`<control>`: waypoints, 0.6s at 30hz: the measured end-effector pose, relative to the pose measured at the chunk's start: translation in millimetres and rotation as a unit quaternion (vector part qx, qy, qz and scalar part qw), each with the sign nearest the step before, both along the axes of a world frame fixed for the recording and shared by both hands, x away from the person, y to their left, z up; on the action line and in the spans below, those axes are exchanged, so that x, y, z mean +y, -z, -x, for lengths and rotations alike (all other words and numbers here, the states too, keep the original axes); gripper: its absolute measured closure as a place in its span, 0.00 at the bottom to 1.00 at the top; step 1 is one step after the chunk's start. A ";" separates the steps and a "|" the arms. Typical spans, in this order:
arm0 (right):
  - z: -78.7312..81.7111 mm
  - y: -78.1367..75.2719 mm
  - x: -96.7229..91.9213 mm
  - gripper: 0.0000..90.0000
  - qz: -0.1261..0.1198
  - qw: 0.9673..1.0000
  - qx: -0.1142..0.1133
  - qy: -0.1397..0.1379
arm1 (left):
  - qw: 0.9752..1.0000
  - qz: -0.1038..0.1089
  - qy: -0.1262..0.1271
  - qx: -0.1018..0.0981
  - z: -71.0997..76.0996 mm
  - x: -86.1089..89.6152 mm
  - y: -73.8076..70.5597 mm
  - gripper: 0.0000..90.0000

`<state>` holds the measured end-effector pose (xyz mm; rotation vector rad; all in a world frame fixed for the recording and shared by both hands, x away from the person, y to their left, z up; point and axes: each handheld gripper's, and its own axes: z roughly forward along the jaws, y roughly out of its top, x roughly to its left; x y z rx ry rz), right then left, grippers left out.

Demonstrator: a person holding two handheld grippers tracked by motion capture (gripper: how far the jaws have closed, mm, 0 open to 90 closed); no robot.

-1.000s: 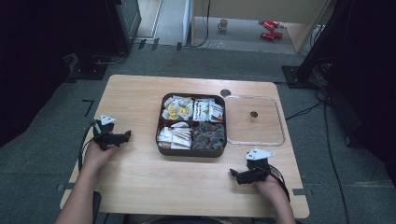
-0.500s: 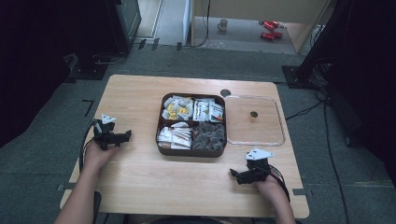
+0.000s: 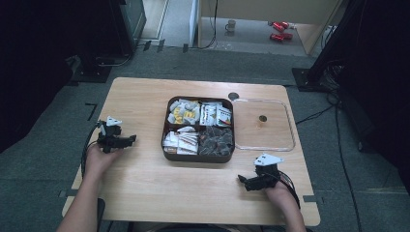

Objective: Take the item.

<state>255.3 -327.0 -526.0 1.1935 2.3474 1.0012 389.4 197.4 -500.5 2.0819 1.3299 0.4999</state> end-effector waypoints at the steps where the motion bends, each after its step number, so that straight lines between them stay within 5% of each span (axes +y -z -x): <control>1: 0.0 0.0 0.0 0.00 0.000 1.000 0.000 0.000 | 1.000 0.001 0.003 0.001 0.1 -0.5 -0.4 0.34; 4: -0.1 0.1 -0.1 0.00 0.000 1.000 -0.001 -0.001 | 1.000 -0.007 0.014 0.004 0.4 -3.8 -2.9 0.37; 18: -1.2 0.0 0.7 0.00 0.001 1.000 0.000 -0.004 | 0.998 0.027 0.049 0.003 0.8 -15.5 -21.8 0.44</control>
